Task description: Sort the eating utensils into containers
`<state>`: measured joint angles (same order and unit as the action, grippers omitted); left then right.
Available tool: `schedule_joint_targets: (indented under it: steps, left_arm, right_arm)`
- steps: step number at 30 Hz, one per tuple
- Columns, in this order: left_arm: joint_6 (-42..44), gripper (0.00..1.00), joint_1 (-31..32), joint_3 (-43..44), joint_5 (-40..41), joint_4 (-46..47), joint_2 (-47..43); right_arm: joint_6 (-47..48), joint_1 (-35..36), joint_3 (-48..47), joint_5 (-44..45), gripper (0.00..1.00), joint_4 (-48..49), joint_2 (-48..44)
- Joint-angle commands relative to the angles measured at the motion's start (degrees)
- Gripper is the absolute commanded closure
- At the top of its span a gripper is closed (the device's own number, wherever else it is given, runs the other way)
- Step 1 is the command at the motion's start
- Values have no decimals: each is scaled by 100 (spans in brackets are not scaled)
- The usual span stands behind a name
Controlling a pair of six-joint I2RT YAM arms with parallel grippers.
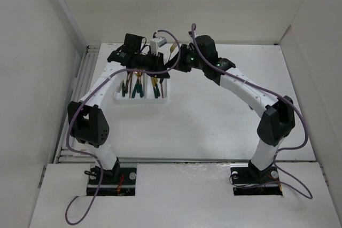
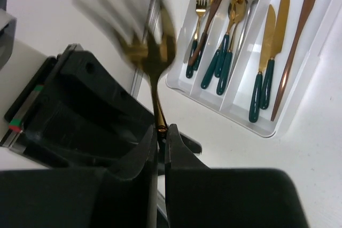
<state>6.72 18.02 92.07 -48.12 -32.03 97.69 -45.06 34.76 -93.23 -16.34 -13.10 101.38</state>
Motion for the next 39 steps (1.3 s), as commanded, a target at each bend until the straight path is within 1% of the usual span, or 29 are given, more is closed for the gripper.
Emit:
schedule_joint_targets:
  steps: [1, 2, 4, 5, 6, 7, 8, 9, 10, 11, 12, 14, 15, 20, 23, 25, 29, 39]
  left_arm:
    - [-284, 92, -26, 65, 21, 338, -66]
    - [-346, 100, -27, 65, 100, 390, -66]
    - [-400, 100, -96, 65, 232, 391, -66]
    - [-565, 100, -193, 65, 415, 391, -66]
    - [-645, 100, -246, 65, 530, 391, -66]
    - [-707, 100, -316, 13, 653, 391, -66]
    - [-707, 100, -473, 12, 968, 391, 4]
    - [-707, 100, -562, 12, 1154, 312, 74]
    - [-707, 100, -659, 12, 1356, 164, 127]
    - [-707, 100, -755, 12, 1732, 93, 267]
    - [-612, 100, -948, 12, 1892, 40, 346]
    - [-418, 100, -1090, 12, 2252, 39, 505]
    - [-330, 100, -1142, 12, 2681, 39, 627]
    - [259, 100, -1204, -111, 3580, 382, 839]
    - [400, 100, -1257, -163, 4037, 522, 1111]
    - [400, 100, -1336, -111, 4187, 522, 1356]
    - [400, 100, -1547, 30, 4240, 522, 1691]
    - [523, 100, -1547, 136, 4355, 584, 2157]
  right_arm:
    - [-126, 57, -336, -264, 100, 361, 39]
    - [-126, 57, -397, -343, 100, 361, 100]
    - [-126, 57, -450, -413, 100, 361, 241]
    - [-126, 57, -529, -484, 90, 361, 294]
    - [-126, 57, -529, -484, 90, 361, 346]
    - [-126, -4, -529, -484, 67, 361, 425]
    - [-126, -5, -590, -554, 59, 361, 426]
    - [-126, -135, -591, -555, 54, 361, 426]
    - [-126, -136, -591, -555, 47, 361, 426]
    - [-126, -224, -504, -555, 44, 361, 426]
    - [-126, -329, -346, -468, 43, 361, 365]
    - [-48, -417, -187, -388, 43, 361, 295]
    - [31, -496, -134, -388, 43, 361, 294]
    - [155, -716, 59, -519, 43, 361, 294]
    - [155, -830, 59, -581, 43, 361, 444]
    - [207, -892, 7, -634, 43, 361, 601]
    - [208, -1006, -55, -756, 43, 308, 707]
    - [313, -1173, -2, -810, 44, 80, 760]
